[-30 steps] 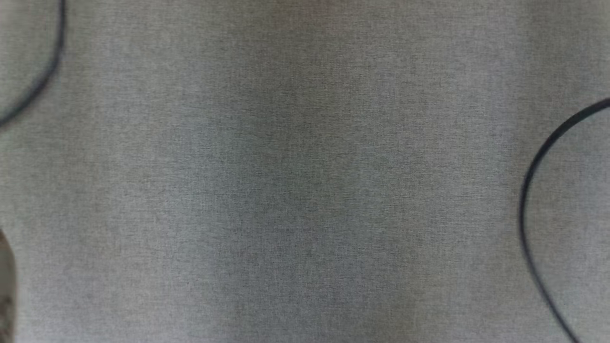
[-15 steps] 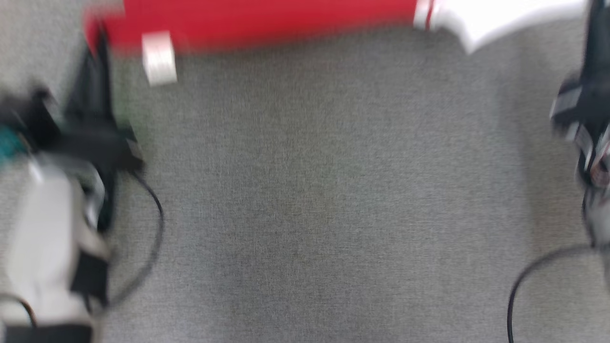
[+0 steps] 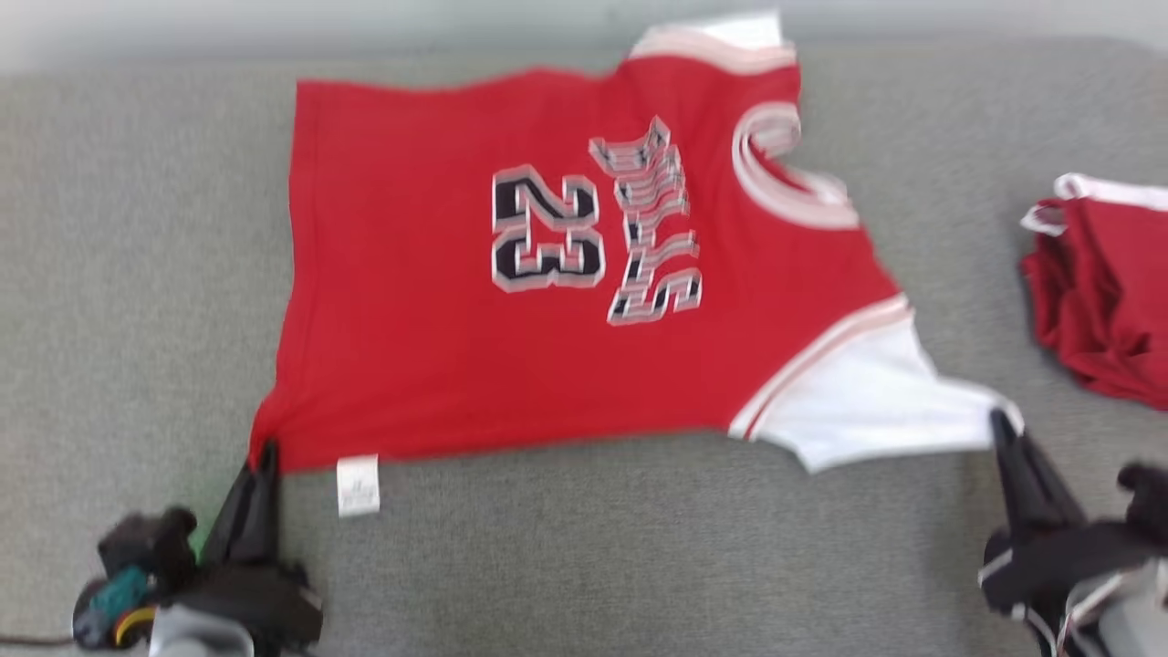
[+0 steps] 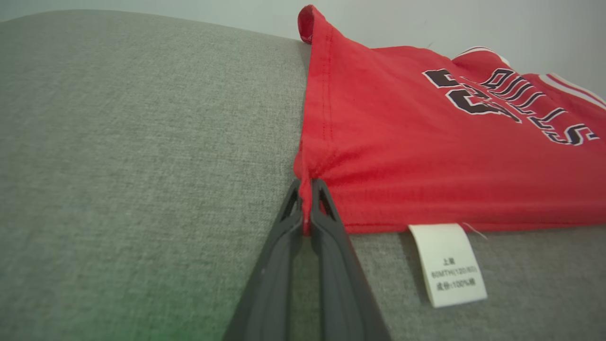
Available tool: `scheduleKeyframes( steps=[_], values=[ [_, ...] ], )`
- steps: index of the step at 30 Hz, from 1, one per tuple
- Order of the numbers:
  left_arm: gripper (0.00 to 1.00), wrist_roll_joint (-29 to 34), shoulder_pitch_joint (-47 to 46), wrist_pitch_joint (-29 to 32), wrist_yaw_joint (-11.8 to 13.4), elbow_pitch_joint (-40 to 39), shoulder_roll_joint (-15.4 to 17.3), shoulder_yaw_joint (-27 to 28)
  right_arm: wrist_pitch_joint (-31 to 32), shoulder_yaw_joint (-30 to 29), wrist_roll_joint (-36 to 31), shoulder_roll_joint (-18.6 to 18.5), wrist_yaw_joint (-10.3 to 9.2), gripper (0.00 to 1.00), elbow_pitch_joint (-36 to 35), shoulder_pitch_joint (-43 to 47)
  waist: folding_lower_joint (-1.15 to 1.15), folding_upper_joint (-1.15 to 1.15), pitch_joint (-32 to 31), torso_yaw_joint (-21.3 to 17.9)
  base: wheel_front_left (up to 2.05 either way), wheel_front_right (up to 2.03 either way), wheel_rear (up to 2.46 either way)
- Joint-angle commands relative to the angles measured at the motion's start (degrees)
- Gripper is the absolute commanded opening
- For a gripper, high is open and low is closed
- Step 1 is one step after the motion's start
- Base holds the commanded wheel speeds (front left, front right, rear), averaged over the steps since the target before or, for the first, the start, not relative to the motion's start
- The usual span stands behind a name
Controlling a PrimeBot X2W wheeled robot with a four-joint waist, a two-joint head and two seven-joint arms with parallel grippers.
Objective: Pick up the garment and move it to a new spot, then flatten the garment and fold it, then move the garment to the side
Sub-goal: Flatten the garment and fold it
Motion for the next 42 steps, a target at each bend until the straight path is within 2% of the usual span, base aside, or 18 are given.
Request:
scheduleKeyframes(
  steps=[1,12,17,22,28,36,42],
  values=[
    [0.0,0.54,2.35,-0.07,0.17,0.28,0.31,0.81,-0.05,-0.59,0.17,-0.39,-0.12,0.0,0.49,1.9,0.02,0.01,-4.1,-2.24,0.0,0.0,0.0],
    [0.0,1.89,12.99,-0.07,0.24,0.1,-1.07,2.96,-0.06,-1.06,-0.29,-0.65,-0.18,0.0,1.98,12.21,0.02,0.01,-10.4,-1.92,0.0,0.0,0.0],
    [0.0,1.26,17.87,-0.07,1.28,-0.11,-1.27,3.72,-0.07,-2.09,-0.1,-0.49,-0.26,0.0,1.68,16.12,0.02,0.01,-12.68,-1.36,0.0,0.0,0.0],
    [0.0,-1.34,21.5,-0.08,2.13,-0.04,-1.2,2.3,-0.07,-3.64,-0.34,-0.33,-0.31,0.0,1.34,18.93,0.02,0.01,-14.19,-0.69,0.0,0.0,0.0],
    [0.0,-1.71,23.77,-0.08,2.27,-0.35,-1.25,-0.34,-0.07,-5.75,-1.33,-0.42,-0.3,0.0,-0.91,21.87,0.02,0.01,-14.56,-0.06,0.0,0.0,0.0],
    [0.0,-1.15,20.47,-0.07,1.61,-6.73,-1.47,-2.63,-0.06,-9.23,-3.81,1.52,-0.24,0.0,-6.71,18.99,0.02,0.01,-12.53,0.75,0.0,0.0,0.0],
    [0.0,-1.01,15.84,-0.07,0.91,-9.68,-1.61,-5.32,-0.04,-8.51,-6.03,2.69,-0.11,0.0,-5.8,13.0,0.02,0.01,-10.38,1.95,0.0,0.0,0.0]
  ],
)
